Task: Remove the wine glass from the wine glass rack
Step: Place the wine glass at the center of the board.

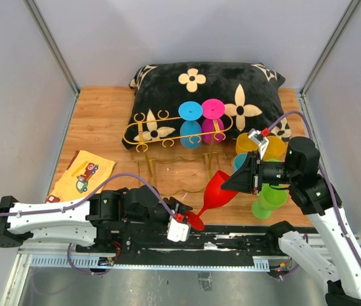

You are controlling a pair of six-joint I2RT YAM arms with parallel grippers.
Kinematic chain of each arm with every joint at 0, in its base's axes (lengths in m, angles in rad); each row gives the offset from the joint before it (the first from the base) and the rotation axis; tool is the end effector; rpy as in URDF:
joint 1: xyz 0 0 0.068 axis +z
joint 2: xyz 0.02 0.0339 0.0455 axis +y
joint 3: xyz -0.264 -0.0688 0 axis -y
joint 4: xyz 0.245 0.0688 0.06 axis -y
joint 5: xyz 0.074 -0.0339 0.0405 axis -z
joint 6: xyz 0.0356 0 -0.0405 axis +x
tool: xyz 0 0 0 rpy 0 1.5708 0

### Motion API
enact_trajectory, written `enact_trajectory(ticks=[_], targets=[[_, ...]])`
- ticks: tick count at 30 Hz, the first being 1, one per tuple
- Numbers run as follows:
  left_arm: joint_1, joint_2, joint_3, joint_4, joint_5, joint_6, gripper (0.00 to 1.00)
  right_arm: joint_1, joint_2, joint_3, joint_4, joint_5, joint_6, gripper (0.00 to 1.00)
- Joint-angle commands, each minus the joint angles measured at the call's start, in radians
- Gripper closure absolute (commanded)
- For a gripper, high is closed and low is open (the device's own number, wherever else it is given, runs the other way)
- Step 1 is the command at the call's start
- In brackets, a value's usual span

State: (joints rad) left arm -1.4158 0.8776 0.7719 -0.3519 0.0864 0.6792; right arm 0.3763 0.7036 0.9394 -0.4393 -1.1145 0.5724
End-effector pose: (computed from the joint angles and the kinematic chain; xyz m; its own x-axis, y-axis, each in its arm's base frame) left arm 0.0278 -0.1976 0.3020 0.5728 0.3882 -0.7220 0.8180 -0.2140 0.5339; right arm 0.1098 0.0778 0.3818 -0.6886 -0.0155 -0.7250 -0.7216 0.1131 0.6830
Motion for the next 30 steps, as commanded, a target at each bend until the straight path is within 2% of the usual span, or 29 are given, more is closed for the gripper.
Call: enact_trajectory(ticks=[1,6,13,17,20,24,30], targets=[[0.006,-0.047,-0.006,0.11,0.044,-0.069,0.53,0.039,-0.027,0.048,-0.08,0.059,-0.059,0.99],[0.006,-0.106,-0.051,0.185,0.115,-0.174,0.34,0.039,-0.026,0.124,-0.242,0.218,-0.157,0.99],[0.006,-0.14,-0.087,0.216,0.068,-0.263,0.17,0.042,-0.092,0.118,-0.341,0.468,-0.273,0.99],[0.006,-0.133,-0.098,0.273,0.027,-0.29,0.01,0.052,-0.102,0.093,-0.408,0.583,-0.319,0.99],[0.006,-0.118,-0.102,0.309,0.0,-0.318,0.0,0.076,-0.098,0.075,-0.464,0.709,-0.349,0.99],[0.006,-0.086,-0.09,0.307,-0.005,-0.322,0.0,0.143,-0.099,0.041,-0.458,0.814,-0.349,0.99],[0.006,-0.067,-0.072,0.287,-0.03,-0.318,0.0,0.351,-0.062,0.023,-0.439,1.109,-0.326,0.99]])
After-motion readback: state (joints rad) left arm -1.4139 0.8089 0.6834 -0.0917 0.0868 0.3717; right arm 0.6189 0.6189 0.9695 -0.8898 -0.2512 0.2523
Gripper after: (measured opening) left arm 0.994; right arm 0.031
